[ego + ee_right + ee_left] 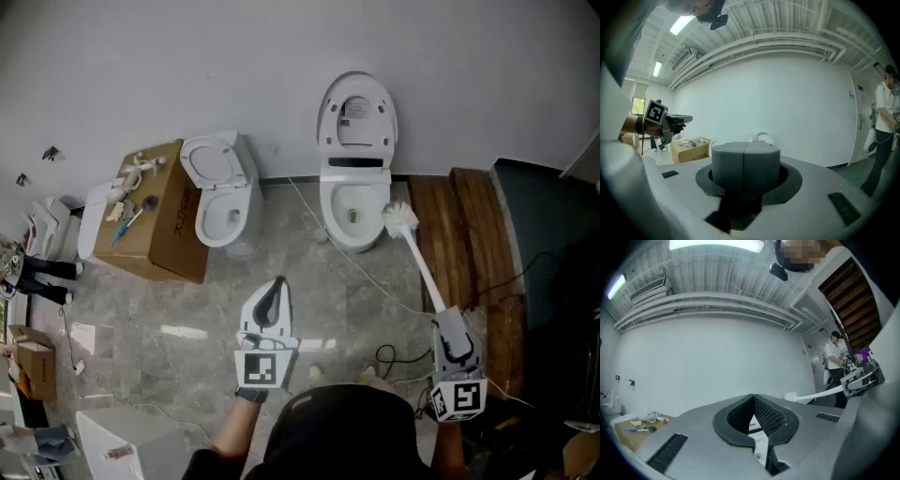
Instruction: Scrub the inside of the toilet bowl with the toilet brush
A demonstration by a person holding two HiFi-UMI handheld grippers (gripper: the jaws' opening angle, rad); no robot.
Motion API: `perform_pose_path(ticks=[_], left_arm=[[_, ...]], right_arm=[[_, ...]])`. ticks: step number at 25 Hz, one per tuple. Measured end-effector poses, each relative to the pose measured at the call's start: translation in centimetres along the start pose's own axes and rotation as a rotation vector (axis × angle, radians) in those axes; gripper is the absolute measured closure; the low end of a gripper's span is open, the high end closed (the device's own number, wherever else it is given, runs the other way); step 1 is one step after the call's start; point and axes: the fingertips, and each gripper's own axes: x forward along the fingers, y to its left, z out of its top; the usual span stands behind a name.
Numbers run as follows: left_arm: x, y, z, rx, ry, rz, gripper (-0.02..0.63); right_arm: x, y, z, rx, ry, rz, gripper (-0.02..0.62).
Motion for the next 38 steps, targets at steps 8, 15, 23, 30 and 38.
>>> perform_pose_path(ticks=[8,15,23,30,38], left_arm=[[-0.8,1.2,-0.8,-0.021,0.059,-0.013,0.588],[-2.9,3.4,-3.4,-0.017,0.096,-0.025,0.588],[-5.5,7.5,-4.2,-0.012,0.093,-0.064,0.588],[-6.5,12.6,-4.5,0.108,0.095,-0.077,0.588],[-3.2,15.0,-8.7,-0.011,0.178,-0.013,0.588]], right_arm=[[1.6,0.2,0.2,0.014,0.012,-0.011,0.443],[2.4,2.6,0.1,0.015,0.041,0.013,0.443],[3.2,6.6,0.3,0.133,0.067,0.004,0.443],[4.5,10.3,-0.8,0.147,0.125,-0.037,0.443],[9.1,8.3,-2.8,0.106,0.194,-0.038,0.443]])
